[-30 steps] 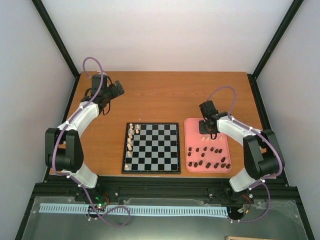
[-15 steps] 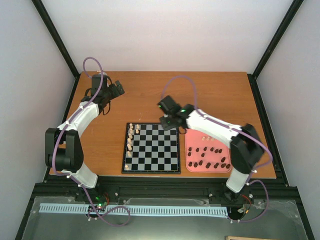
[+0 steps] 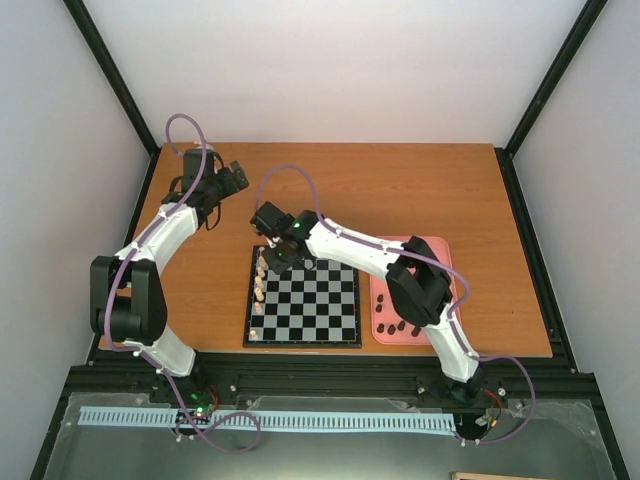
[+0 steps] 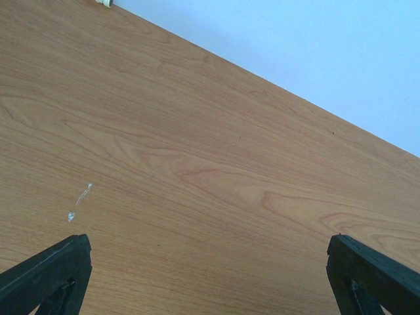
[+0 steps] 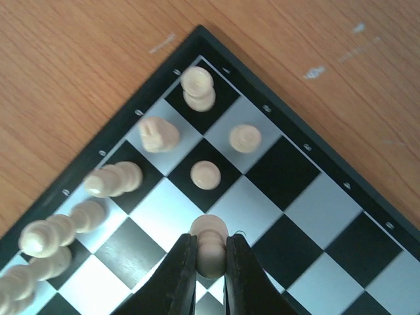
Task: Set up the chess pieces on the board
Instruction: Place the chess piece on the chessboard.
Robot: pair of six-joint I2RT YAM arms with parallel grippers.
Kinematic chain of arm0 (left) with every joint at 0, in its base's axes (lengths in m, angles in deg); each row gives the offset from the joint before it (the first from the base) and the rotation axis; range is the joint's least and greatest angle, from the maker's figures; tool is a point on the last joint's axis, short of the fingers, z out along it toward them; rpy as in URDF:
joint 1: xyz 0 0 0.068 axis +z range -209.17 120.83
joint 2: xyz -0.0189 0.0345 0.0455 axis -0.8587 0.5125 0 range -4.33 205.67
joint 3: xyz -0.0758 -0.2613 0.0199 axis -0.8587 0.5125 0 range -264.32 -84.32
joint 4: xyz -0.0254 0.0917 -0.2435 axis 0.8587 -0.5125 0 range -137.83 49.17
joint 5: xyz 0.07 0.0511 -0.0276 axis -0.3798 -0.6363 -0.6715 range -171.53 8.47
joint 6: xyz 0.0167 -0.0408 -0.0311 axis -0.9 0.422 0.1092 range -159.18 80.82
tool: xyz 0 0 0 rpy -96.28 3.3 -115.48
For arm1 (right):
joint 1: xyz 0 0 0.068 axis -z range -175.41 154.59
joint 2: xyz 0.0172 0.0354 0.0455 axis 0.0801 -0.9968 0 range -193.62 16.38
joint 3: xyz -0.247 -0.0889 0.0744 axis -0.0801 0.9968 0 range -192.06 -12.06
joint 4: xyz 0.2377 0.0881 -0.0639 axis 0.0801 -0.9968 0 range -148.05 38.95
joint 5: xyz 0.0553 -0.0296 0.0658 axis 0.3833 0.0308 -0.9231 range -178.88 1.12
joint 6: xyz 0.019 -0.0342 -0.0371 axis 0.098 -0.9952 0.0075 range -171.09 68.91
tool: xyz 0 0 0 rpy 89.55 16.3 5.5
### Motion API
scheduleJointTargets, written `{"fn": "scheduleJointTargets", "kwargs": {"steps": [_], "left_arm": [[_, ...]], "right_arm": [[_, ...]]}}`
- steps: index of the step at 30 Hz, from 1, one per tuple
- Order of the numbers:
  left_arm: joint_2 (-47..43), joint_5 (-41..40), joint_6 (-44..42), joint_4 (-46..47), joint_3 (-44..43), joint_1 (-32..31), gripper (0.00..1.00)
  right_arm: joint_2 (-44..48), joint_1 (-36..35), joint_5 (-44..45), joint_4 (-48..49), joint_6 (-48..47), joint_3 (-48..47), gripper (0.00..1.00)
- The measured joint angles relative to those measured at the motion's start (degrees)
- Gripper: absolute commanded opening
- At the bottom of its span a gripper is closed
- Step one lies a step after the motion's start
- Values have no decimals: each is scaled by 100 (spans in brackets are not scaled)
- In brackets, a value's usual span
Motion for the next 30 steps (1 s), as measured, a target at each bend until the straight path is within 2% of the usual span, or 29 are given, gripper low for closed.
{"fn": "scheduleJointTargets", "kwargs": {"steps": [4,30], "left_arm": [[0,0,0,0,0,0,100],[0,-20,0,0,0,0,100]], "right_arm": [[-197,-98,-94,-111,-72,-321,6],[-680,-256,-321,-328,-210,-560,8]]}}
